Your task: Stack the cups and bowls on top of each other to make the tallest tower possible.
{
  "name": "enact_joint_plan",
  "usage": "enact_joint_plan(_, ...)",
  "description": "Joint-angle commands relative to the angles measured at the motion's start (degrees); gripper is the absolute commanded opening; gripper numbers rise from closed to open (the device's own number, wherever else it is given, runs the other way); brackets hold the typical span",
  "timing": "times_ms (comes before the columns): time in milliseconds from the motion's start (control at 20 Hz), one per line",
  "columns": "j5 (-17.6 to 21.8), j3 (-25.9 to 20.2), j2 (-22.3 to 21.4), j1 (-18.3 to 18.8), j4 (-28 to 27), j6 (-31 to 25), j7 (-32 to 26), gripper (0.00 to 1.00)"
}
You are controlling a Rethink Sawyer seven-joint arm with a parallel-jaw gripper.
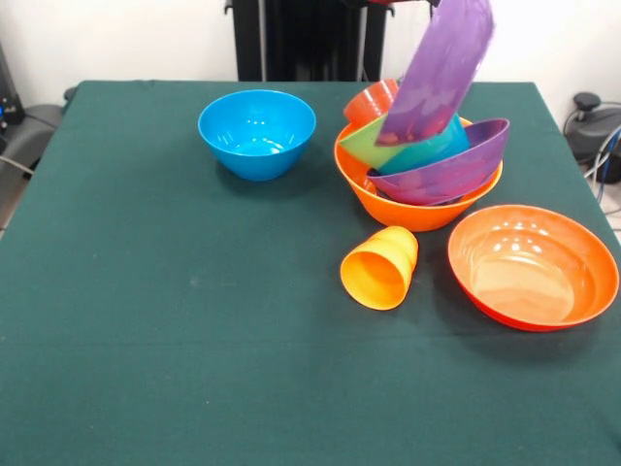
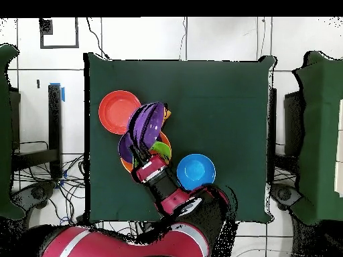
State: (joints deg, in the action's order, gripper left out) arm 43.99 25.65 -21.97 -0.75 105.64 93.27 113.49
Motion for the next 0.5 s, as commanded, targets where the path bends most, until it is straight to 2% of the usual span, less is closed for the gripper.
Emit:
enact_joint_plan(50, 1.7, -6.1, 0.5, -0.7, -1.8, -9.2, 8.7, 1.0)
enact_joint_plan(500, 1.1, -6.2, 0.2, -1.0, -1.2, -9.5, 8.6, 1.0)
